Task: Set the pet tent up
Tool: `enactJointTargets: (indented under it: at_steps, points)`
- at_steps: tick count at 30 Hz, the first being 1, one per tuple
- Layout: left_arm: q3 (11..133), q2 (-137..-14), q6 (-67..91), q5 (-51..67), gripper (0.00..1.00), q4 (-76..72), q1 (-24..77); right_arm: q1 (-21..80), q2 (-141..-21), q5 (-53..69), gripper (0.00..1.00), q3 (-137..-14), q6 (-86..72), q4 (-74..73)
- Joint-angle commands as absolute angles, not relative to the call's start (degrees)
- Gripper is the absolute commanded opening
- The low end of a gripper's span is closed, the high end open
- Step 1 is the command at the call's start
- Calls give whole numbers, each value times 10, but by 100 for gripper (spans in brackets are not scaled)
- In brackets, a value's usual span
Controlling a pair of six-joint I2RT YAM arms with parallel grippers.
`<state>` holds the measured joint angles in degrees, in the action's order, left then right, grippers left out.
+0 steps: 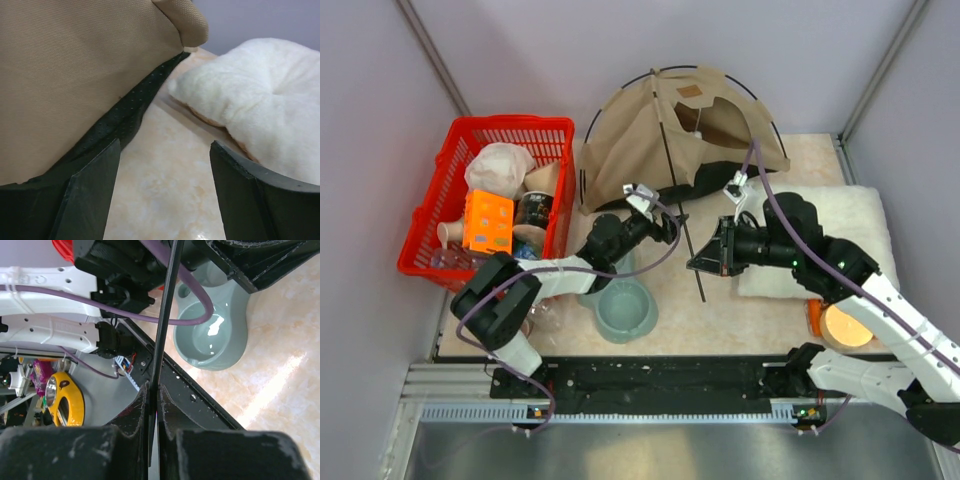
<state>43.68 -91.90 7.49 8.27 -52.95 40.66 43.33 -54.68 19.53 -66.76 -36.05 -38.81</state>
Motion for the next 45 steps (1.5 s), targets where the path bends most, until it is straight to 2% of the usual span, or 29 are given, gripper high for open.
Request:
enactJointTargets:
  at_steps: [1,4,10,24,36,45]
  points:
    - [402,-957,-31,27,76,-784,414,433,-546,188,0,-671,-366,-339]
    - [403,-992,-74,20,74,-850,414,433,-544,191,0,-666,-368,-338]
    - [439,-1008,-106,21,71,-843,415,433,-547,194,0,-664,-373,-337]
    - [445,-967,-178,29,72,-829,434,433,-549,199,0,-671,-378,-338]
    - [542,-1050,-186,11,72,-827,429,433,-555,209,0,-679,-387,-338]
    - [548,-1072,-199,31,75,-803,422,433,-552,207,0,-683,-391,-337]
